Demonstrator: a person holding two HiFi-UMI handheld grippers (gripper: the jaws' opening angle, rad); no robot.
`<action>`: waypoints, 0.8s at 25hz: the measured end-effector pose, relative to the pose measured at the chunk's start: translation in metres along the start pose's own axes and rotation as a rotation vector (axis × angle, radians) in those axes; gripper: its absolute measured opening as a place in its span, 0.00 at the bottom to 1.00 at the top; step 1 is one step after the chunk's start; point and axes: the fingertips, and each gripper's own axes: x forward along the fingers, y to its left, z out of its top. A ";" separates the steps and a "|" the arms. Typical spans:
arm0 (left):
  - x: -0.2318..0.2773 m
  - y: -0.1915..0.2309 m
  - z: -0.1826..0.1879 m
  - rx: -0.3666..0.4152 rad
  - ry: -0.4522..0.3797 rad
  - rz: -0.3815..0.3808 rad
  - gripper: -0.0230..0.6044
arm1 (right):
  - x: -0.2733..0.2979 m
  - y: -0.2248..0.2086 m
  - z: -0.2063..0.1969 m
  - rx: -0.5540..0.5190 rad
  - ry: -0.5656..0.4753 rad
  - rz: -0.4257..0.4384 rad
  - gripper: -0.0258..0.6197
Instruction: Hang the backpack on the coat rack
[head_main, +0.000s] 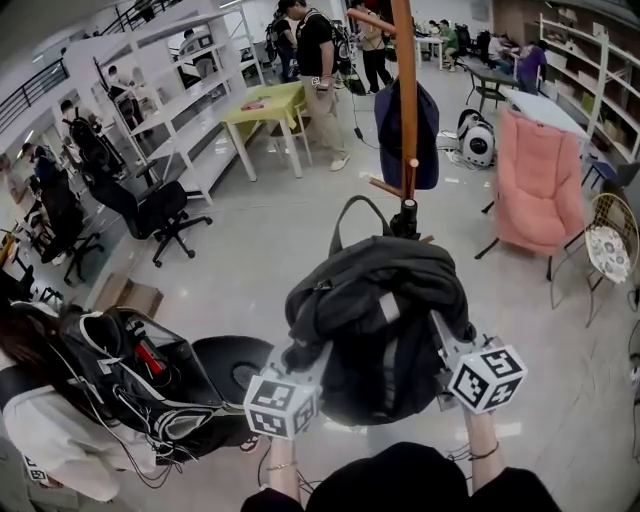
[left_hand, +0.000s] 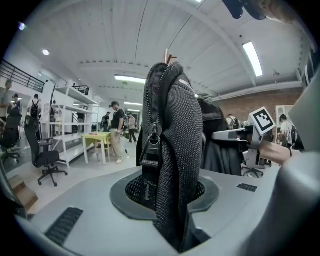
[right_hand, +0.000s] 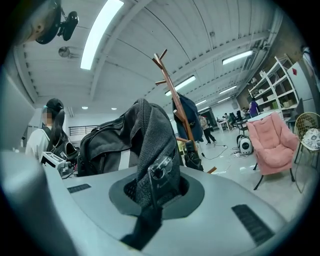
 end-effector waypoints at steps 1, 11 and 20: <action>0.002 0.005 0.001 -0.003 0.004 -0.003 0.24 | 0.005 0.001 0.001 0.003 0.004 -0.003 0.09; 0.050 0.071 -0.012 -0.030 0.033 -0.029 0.24 | 0.081 -0.006 -0.017 0.023 0.031 -0.038 0.09; 0.093 0.148 0.020 0.026 0.091 -0.120 0.24 | 0.150 0.002 -0.006 0.104 0.029 -0.126 0.09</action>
